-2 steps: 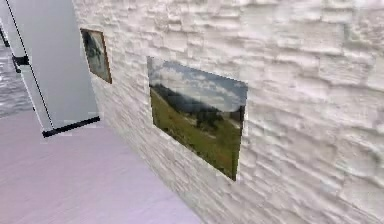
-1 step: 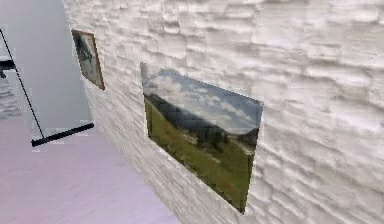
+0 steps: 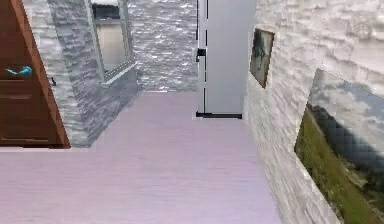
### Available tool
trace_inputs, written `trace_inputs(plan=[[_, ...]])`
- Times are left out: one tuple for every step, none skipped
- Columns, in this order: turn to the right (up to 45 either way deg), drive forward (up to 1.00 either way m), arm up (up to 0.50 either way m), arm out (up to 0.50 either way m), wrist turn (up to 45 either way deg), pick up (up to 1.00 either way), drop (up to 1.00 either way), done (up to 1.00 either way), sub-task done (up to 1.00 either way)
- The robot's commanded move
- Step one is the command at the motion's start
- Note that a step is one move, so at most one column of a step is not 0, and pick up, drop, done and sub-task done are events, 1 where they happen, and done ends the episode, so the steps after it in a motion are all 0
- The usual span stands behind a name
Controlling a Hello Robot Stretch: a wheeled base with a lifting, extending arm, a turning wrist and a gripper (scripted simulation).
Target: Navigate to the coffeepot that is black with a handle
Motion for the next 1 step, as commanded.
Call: trace_inputs(plan=[[-45.0, 0.00, 0.00, 0.00, 0.0, 0.00, 0.00, 0.00, 0.00]])
